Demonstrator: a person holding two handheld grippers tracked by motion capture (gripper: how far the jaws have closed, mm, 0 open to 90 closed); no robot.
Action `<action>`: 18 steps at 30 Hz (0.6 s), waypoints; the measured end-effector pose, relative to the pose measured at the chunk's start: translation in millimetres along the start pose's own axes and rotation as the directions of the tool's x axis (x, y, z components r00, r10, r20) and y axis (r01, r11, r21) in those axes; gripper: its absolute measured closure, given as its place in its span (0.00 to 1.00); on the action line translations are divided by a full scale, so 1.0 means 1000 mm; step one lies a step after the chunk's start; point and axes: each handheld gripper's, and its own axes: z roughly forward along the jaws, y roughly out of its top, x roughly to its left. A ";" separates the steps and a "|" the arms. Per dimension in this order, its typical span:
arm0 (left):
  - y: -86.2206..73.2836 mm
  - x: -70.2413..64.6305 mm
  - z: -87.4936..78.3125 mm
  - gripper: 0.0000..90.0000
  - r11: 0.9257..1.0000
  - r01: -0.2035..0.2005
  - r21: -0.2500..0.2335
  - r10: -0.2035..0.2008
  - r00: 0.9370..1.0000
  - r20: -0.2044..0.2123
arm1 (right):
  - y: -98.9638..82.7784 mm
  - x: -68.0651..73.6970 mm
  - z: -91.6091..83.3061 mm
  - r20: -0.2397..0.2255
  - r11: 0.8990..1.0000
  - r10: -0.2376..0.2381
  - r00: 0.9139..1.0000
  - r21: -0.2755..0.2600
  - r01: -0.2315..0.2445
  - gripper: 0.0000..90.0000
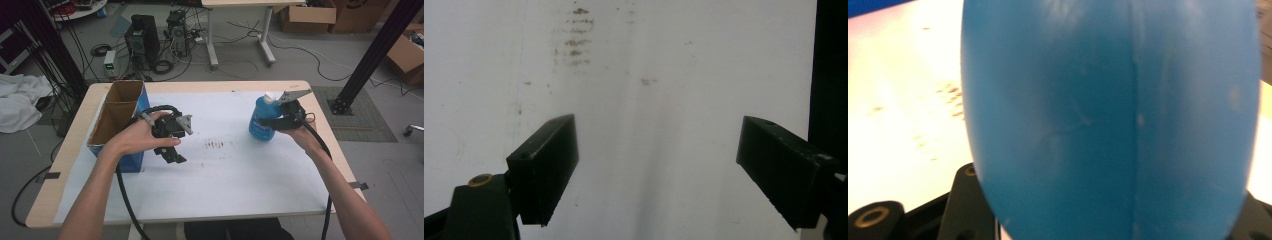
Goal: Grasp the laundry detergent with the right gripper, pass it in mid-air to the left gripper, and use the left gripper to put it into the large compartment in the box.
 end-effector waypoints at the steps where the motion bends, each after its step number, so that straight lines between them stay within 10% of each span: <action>1: 0.000 0.000 0.000 0.20 1.000 0.002 -0.002 -0.002 1.000 -0.002 | 0.002 0.002 -0.001 -0.013 1.000 -0.008 1.000 0.000 0.008 0.51; 6: 0.001 0.001 -0.002 0.20 1.000 0.005 -0.011 -0.005 1.000 0.000 | 0.010 0.013 -0.006 -0.085 0.997 -0.074 0.994 -0.008 0.074 0.51; 12: 0.007 0.000 -0.010 0.20 0.999 0.001 -0.051 0.000 1.000 0.012 | 0.022 0.033 -0.009 -0.192 0.985 -0.170 0.967 -0.021 0.169 0.51; 18: 0.020 -0.003 -0.020 0.19 0.994 -0.018 -0.110 0.021 0.999 0.026 | 0.031 0.059 -0.002 -0.310 0.962 -0.264 0.913 -0.012 0.274 0.51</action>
